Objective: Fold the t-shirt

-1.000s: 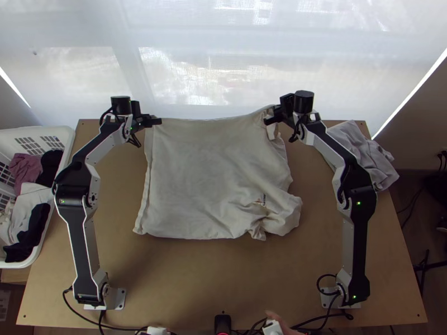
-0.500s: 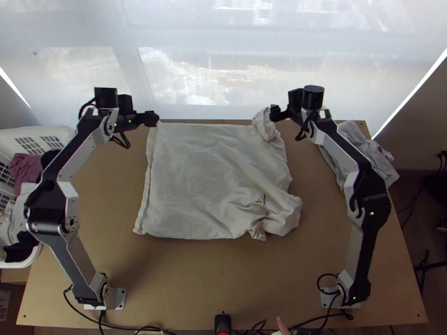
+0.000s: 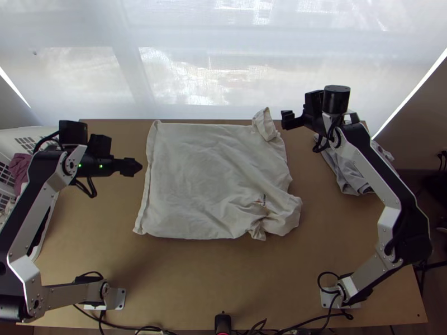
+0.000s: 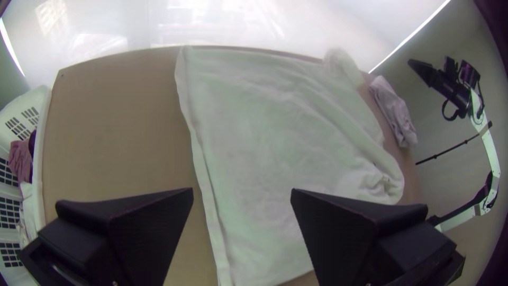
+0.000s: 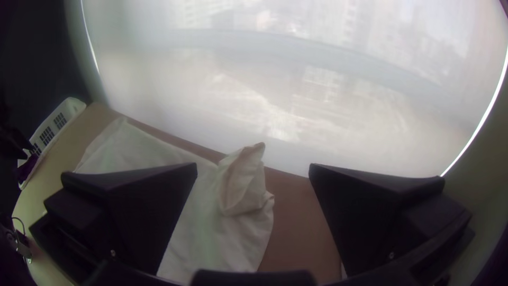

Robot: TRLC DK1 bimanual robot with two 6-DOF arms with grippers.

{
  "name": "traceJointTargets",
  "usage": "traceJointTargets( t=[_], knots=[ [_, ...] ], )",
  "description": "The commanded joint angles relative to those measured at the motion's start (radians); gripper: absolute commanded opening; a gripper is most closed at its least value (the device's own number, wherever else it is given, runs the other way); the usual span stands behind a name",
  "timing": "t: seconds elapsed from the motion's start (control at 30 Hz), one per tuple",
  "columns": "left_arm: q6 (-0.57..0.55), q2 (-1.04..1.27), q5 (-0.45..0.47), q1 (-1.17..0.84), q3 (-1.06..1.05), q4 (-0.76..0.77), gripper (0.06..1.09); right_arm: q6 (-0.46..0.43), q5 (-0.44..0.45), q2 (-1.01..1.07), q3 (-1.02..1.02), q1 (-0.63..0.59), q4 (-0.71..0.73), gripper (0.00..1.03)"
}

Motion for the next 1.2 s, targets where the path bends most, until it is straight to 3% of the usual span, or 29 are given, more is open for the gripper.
traceJointTargets(
  t=[0.0,0.2,0.53,0.67,0.9,1.07,1.17],
  knots=[
    [0.081,-0.179,-0.002,0.007,-0.209,-0.175,0.94,0.019,0.001,-0.233,-0.118,0.041,-0.125,0.98],
    [0.133,-0.231,-0.043,-0.004,-0.35,-0.205,0.94,0.027,-0.001,-0.409,-0.217,0.049,-0.217,0.98],
    [0.119,-0.225,-0.071,-0.058,-0.534,-0.049,0.94,0.022,0.001,-0.608,-0.414,0.158,-0.325,0.98],
    [0.107,-0.213,-0.088,-0.075,-0.592,0.029,0.82,0.025,-0.001,-0.644,-0.437,0.19,-0.368,0.98],
    [0.096,-0.17,-0.115,-0.093,-0.641,0.134,0.81,0.021,-0.001,-0.705,-0.47,0.248,-0.437,0.98],
    [0.083,-0.121,-0.115,-0.102,-0.643,0.192,0.57,0.005,-0.001,-0.731,-0.513,0.313,-0.475,0.98],
    [0.063,-0.115,-0.115,-0.117,-0.644,0.223,0.35,-0.016,0.001,-0.753,-0.561,0.354,-0.483,0.98]
  ],
)
